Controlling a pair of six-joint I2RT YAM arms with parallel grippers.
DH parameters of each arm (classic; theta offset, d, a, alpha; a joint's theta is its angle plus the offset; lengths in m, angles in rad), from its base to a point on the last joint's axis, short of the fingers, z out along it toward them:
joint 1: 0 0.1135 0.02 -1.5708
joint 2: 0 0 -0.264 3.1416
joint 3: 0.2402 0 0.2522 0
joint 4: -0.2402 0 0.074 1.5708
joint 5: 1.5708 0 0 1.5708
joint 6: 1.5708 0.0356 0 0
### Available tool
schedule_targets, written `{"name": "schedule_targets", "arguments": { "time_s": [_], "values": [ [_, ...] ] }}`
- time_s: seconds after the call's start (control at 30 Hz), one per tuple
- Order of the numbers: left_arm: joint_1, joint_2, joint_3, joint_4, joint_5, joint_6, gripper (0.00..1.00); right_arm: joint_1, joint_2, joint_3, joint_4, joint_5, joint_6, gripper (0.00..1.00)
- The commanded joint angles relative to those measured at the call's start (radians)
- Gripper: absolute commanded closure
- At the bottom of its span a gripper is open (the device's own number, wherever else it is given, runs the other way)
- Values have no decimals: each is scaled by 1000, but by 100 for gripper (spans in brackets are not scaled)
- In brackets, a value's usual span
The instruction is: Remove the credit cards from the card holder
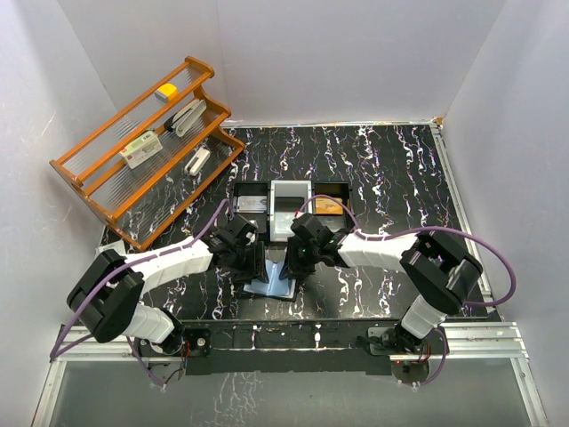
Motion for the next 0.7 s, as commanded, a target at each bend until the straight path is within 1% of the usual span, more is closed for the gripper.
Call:
{"name": "schedule_targets", "arguments": {
  "time_s": [0.0,0.13,0.2,0.27,0.3,0.37,0.43,0.5,0.57,0.67],
  "values": [
    [-10,-58,-14,1,20,-6,53,-13,-21,53,-94,83,-57,90],
    [-10,-148,28,-96,-104,-15,49,-14,-54,104,-224,203,-89,76],
    [-10,-170,55,-159,-172,-15,45,-15,-79,127,-282,267,-116,68],
    [-10,-198,76,-206,-233,-16,38,-17,-110,147,-339,342,-128,54],
    [-10,-215,86,-222,-254,-18,34,-18,-125,156,-366,379,-133,50],
    [-10,-247,100,-248,-305,-18,26,-25,-165,173,-407,447,-142,46],
    [-9,-271,114,-267,-357,-17,19,-33,-201,182,-431,500,-156,44],
    [-10,-288,132,-284,-407,-15,13,-38,-241,188,-434,549,-176,40],
    [-10,-297,155,-306,-457,-16,9,-39,-286,187,-413,590,-197,36],
    [-10,-315,196,-350,-546,-14,2,-39,-374,162,-331,633,-237,29]
  ]
}}
